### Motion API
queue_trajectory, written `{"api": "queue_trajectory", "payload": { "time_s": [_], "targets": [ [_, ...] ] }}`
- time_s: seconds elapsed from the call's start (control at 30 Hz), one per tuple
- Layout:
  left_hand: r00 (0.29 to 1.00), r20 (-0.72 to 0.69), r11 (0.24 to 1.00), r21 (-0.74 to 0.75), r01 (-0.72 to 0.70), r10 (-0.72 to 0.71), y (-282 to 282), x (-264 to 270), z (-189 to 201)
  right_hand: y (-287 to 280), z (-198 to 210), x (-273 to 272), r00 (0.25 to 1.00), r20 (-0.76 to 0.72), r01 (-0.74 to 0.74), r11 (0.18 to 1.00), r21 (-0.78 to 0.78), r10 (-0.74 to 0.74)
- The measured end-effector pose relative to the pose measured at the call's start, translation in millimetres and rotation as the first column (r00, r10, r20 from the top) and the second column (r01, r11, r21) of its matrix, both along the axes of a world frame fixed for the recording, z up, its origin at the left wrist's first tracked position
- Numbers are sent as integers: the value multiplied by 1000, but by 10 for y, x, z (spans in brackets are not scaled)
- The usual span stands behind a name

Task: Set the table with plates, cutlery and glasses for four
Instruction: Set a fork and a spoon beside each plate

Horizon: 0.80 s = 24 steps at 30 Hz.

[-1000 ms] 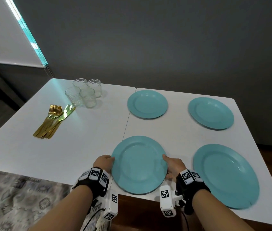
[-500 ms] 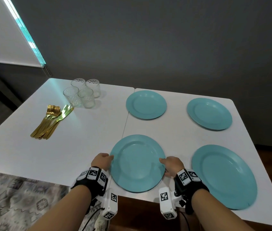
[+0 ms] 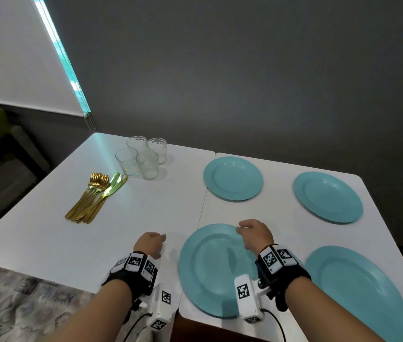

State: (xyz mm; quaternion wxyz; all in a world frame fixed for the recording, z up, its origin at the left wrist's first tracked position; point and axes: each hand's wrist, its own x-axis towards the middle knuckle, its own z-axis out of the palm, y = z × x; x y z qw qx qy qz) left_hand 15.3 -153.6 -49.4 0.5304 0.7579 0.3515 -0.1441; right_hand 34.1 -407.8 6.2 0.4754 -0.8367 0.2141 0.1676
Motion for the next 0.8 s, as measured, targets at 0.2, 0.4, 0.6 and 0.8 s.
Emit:
{"api": "queue_trajectory", "payload": {
  "time_s": [0.2, 0.4, 0.6, 0.8],
  "targets": [
    [999, 20, 985, 170, 30, -34, 709, 441, 211, 791, 193, 408, 999, 2, -51, 988, 149, 52],
    [995, -77, 846, 525, 94, -63, 1770, 756, 308, 1777, 174, 790, 976, -94, -175, 965, 197, 196],
    [975, -217, 756, 629, 179, -50, 2482, 986, 127, 2438, 42, 980, 954, -149, -234, 958, 166, 259],
    [927, -326, 726, 590, 353, -187, 2725, 1258, -131, 2681, -81, 1039, 940, -206, -250, 960, 127, 272]
  ]
}}
